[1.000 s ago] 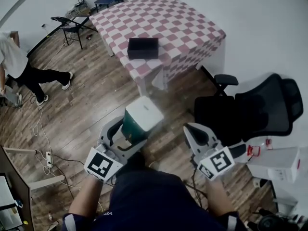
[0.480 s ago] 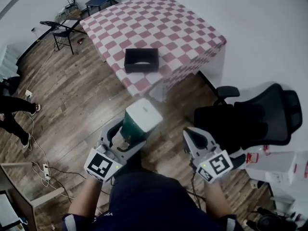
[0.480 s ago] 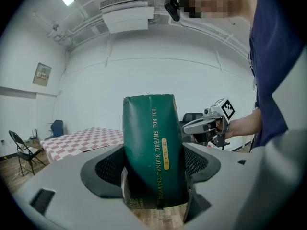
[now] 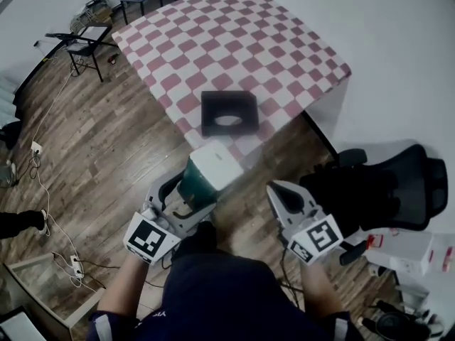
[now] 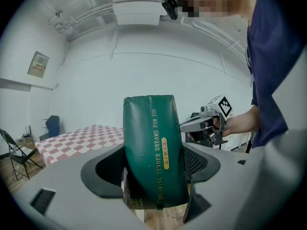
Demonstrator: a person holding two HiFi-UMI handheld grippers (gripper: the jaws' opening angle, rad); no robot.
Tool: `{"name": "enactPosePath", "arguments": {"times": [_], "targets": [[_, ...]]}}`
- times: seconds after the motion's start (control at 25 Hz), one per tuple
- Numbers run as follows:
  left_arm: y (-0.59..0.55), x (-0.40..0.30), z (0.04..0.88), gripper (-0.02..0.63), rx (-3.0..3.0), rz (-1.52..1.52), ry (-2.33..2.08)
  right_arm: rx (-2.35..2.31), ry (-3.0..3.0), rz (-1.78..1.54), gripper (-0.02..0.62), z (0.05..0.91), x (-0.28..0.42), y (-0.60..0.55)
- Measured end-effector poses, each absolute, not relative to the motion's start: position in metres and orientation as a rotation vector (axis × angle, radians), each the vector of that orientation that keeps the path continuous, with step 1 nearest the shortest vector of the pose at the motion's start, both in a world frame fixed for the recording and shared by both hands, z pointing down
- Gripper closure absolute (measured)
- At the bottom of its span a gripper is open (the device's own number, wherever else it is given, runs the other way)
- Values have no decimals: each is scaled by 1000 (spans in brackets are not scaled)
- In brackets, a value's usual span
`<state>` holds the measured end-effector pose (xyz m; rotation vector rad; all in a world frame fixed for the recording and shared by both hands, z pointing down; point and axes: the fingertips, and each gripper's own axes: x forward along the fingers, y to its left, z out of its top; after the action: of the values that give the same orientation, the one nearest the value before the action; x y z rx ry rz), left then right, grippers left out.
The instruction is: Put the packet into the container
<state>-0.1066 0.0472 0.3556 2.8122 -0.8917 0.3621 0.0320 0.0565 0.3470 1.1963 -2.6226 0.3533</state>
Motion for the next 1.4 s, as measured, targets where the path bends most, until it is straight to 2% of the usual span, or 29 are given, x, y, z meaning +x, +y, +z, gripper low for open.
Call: {"name": "enactPosePath", "arguments": {"times": [0.28, 0.8, 1.16, 1.4], "targets": [[-28, -130, 358, 215, 2830, 371, -820, 1236, -2573, 382, 577, 350, 12, -9], [-101, -135, 361, 215, 2853, 419, -805, 1250, -2557, 375, 577, 345, 9, -73], [-141, -104, 376, 215, 2936, 608, -792, 1165, -2605, 384, 577, 355, 31, -108], [-168, -78, 399, 215, 2988, 887, -732, 1144, -2616, 444, 577, 367, 64, -133]]}}
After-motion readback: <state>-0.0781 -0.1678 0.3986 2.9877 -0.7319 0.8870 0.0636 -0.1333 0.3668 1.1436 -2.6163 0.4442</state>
